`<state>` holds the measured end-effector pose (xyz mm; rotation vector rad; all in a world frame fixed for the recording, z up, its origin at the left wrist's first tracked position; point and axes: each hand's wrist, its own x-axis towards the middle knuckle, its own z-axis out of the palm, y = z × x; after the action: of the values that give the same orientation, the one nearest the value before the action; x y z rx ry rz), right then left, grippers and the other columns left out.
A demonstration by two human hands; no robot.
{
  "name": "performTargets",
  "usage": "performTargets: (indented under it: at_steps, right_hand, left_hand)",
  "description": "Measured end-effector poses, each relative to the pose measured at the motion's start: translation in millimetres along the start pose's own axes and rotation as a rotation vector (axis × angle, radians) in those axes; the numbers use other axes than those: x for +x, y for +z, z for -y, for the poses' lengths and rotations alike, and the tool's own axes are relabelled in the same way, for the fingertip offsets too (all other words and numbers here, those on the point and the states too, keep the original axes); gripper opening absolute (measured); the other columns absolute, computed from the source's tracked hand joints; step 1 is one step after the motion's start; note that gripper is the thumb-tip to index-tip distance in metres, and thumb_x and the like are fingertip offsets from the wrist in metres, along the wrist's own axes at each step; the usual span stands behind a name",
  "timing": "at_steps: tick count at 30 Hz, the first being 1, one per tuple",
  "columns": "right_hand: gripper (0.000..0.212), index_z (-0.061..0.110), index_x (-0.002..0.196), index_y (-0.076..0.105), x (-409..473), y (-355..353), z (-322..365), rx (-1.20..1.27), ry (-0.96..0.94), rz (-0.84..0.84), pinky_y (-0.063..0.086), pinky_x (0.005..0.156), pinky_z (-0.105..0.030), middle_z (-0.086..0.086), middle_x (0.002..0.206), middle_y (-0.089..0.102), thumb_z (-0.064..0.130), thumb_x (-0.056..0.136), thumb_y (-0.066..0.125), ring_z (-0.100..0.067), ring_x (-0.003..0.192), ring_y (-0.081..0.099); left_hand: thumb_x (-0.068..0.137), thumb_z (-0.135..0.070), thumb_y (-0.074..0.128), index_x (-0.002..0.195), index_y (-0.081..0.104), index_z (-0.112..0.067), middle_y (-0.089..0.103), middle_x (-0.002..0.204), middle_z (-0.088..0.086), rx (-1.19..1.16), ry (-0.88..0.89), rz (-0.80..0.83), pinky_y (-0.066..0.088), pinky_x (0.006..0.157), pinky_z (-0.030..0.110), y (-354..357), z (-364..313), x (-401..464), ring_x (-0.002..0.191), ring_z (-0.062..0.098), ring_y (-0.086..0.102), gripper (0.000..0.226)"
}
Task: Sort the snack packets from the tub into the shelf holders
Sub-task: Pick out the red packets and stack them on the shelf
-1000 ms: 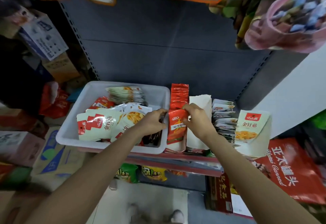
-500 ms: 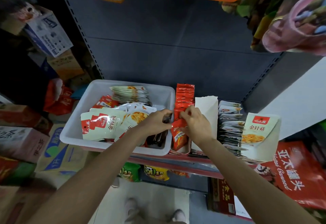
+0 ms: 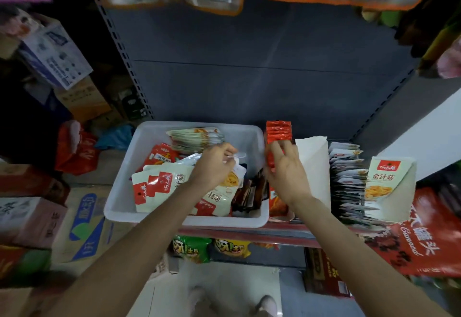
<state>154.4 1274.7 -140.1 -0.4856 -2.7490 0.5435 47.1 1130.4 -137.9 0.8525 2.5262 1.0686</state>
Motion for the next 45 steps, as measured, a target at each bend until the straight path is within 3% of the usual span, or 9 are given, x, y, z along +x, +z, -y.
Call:
performTargets:
  at_steps: [4,8,11,16,23,29,34,39,45]
  right_hand:
    - [0.043,0.013,0.127,0.046,18.4,11.3,42.0,0.155,-0.014,0.118,0.038,0.097,-0.028,-0.006,0.130,0.042,0.010,0.086,0.058,-0.022,0.122,0.037]
    - [0.068,0.017,0.144,0.029,34.7,43.9,71.6,0.204,0.039,0.309,0.030,0.110,-0.034,-0.003,0.146,0.031,0.026,0.086,0.064,-0.021,0.135,0.028]
    - [0.098,0.019,0.151,0.008,40.4,71.1,82.4,0.219,0.093,0.461,0.015,0.117,-0.036,-0.001,0.158,0.007,0.038,0.079,0.072,-0.021,0.145,0.008]
    - [0.120,0.021,0.150,-0.012,42.5,101.3,83.2,0.074,0.131,0.563,0.002,0.117,-0.033,0.001,0.157,-0.018,0.047,0.071,0.076,-0.017,0.145,-0.014]
    - [0.119,0.021,0.151,-0.007,41.1,103.0,92.1,0.016,0.187,0.529,0.010,0.118,-0.036,0.005,0.158,-0.013,0.045,0.070,0.077,-0.016,0.146,-0.008]
    - [0.120,0.020,0.151,-0.006,38.2,105.1,95.0,0.014,0.220,0.522,0.014,0.119,-0.036,0.006,0.158,-0.012,0.043,0.069,0.079,-0.016,0.146,-0.005]
    - [0.118,0.020,0.151,-0.004,40.6,102.6,96.3,0.040,0.235,0.540,0.013,0.118,-0.035,0.007,0.158,-0.012,0.040,0.070,0.079,-0.016,0.146,-0.003]
    - [0.077,0.026,0.146,0.026,49.1,79.3,109.1,0.411,0.334,0.503,0.037,0.101,-0.030,0.000,0.147,0.035,0.032,0.083,0.069,-0.017,0.128,0.040]
    - [0.058,0.020,0.146,0.027,49.9,62.0,118.8,0.417,0.307,0.446,0.036,0.099,-0.027,-0.004,0.147,0.038,0.026,0.095,0.053,-0.023,0.131,0.041]
  left_hand:
    - [0.090,-0.005,0.051,0.111,0.063,-0.010,0.065,0.112,0.006,0.185,-0.046,-0.089,0.051,0.087,0.036,-33.5,44.6,1.1,0.099,0.022,0.061,0.025]
    - [0.088,-0.006,0.051,0.108,0.065,-0.007,0.065,0.113,0.012,0.396,-0.140,0.036,0.048,0.087,0.035,-60.1,90.3,16.2,0.101,0.028,0.060,0.024]
    - [0.093,-0.019,0.049,0.112,0.061,0.000,0.064,0.112,0.017,0.485,-0.260,0.161,0.047,0.086,0.035,-70.7,108.6,24.9,0.101,0.031,0.059,0.029]
    - [0.093,-0.030,0.051,0.101,0.062,-0.002,0.061,0.090,0.011,0.415,-0.421,0.275,0.046,0.071,0.031,-72.7,120.0,38.4,0.084,0.023,0.059,0.031]
    - [0.090,-0.031,0.051,0.117,0.055,-0.006,0.058,0.109,0.015,0.569,-0.537,0.156,0.050,0.086,0.040,-68.9,133.7,44.9,0.098,0.031,0.057,0.037]
    - [0.093,-0.019,0.054,0.096,0.060,-0.005,0.064,0.094,0.010,0.301,-0.500,0.065,0.046,0.065,0.031,-85.5,148.4,41.4,0.079,0.024,0.058,0.016]
    - [0.091,-0.022,0.059,0.125,0.050,-0.006,0.047,0.125,0.019,0.501,-0.366,-0.132,0.047,0.085,0.041,-101.9,127.2,16.5,0.114,0.035,0.047,0.038]
    - [0.090,-0.023,0.059,0.123,0.045,-0.010,0.056,0.115,0.015,0.643,-0.170,-0.130,0.044,0.069,0.035,-116.5,101.6,-7.2,0.103,0.032,0.058,0.038]
    - [0.093,-0.021,0.051,0.112,0.055,-0.008,0.064,0.109,0.011,0.730,-0.164,-0.001,0.037,0.067,0.029,-113.8,84.2,-5.6,0.097,0.027,0.062,0.023]
